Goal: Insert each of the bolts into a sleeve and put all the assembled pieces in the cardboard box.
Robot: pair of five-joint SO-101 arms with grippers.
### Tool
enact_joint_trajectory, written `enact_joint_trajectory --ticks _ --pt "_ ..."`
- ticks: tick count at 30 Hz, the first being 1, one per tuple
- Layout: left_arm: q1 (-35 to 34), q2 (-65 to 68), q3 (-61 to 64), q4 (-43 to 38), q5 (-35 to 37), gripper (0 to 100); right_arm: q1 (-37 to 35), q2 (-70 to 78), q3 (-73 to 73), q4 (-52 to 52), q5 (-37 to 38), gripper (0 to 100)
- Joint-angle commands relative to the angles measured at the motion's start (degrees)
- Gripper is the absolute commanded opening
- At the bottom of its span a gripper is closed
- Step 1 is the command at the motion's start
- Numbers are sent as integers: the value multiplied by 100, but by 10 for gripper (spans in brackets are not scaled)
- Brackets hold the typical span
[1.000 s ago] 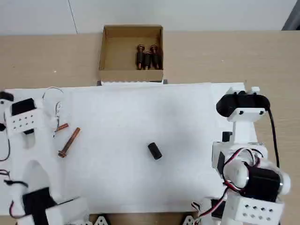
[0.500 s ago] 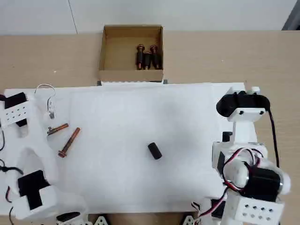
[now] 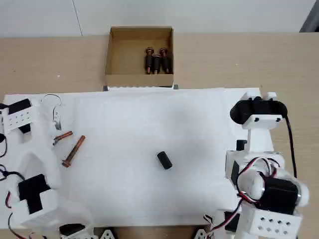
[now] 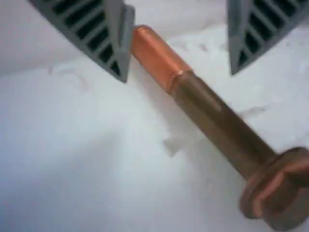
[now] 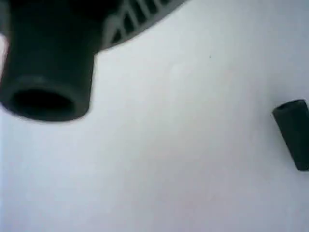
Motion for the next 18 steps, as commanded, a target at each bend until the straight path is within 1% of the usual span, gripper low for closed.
enact_joint_trajectory --ticks 1,4,11,18 --pt "-167 -26 -251 -53 70 134 48 -40 -26 -119 -53 3" --pt "-281 0 -242 -53 70 134 48 -40 -18 -119 -53 3" --pt "-290 44 -242 -141 53 133 48 -40 -18 -119 -53 3" --pt "-290 695 -409 -176 70 133 48 -40 -18 -119 -53 3"
